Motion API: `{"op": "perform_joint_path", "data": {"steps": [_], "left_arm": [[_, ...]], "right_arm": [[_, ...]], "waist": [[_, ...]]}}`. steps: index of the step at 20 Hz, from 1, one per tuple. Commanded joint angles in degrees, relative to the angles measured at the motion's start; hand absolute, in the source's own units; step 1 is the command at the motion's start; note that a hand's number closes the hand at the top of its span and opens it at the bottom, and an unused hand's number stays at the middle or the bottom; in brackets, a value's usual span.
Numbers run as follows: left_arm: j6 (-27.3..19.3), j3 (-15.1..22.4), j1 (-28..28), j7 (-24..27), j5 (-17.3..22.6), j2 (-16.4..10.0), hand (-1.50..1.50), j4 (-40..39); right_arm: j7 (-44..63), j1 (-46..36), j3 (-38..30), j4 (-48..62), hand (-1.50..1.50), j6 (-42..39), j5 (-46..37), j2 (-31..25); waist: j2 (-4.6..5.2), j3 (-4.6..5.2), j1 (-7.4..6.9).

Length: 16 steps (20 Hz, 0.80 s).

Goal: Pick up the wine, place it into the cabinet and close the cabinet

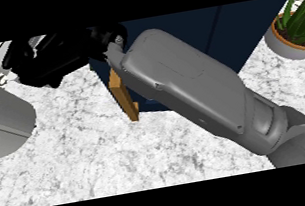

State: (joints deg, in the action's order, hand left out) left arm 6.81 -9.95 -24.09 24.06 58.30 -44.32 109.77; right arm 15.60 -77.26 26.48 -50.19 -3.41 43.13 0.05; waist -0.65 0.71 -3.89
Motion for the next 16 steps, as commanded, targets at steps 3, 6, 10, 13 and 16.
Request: {"op": "perform_joint_path", "data": {"steps": [3,6,10,13,16], "left_arm": [[1.2,0.3,0.2,-0.7,-0.6,-0.3,-1.50,0.2],[0.7,1.4,1.5,-2.0,1.1,0.0,-1.50,2.6],[0.1,1.5,2.2,-2.6,1.7,0.0,-1.50,2.8],[-0.6,3.1,2.5,-3.9,1.9,0.0,-1.50,4.9],[-2.2,5.3,3.5,-4.6,1.5,0.8,-1.50,5.9]], "right_arm": [[-6.3,3.6,-3.7,9.2,1.50,-0.7,-2.3,-7.0],[-7.3,4.0,-4.4,9.6,1.50,-1.1,-1.9,-7.2],[-9.5,4.9,-5.5,9.9,1.50,0.3,-1.7,-8.7],[-10.4,4.3,-6.0,10.2,1.50,-0.2,-1.1,-9.0],[-10.6,4.5,-4.9,10.5,1.50,-1.4,-0.6,-8.2]], "waist": [[2.10,-0.62,1.41],[2.20,-0.66,2.07],[2.27,-0.67,3.23],[2.46,-0.71,3.38],[2.70,-0.68,4.34]]}}
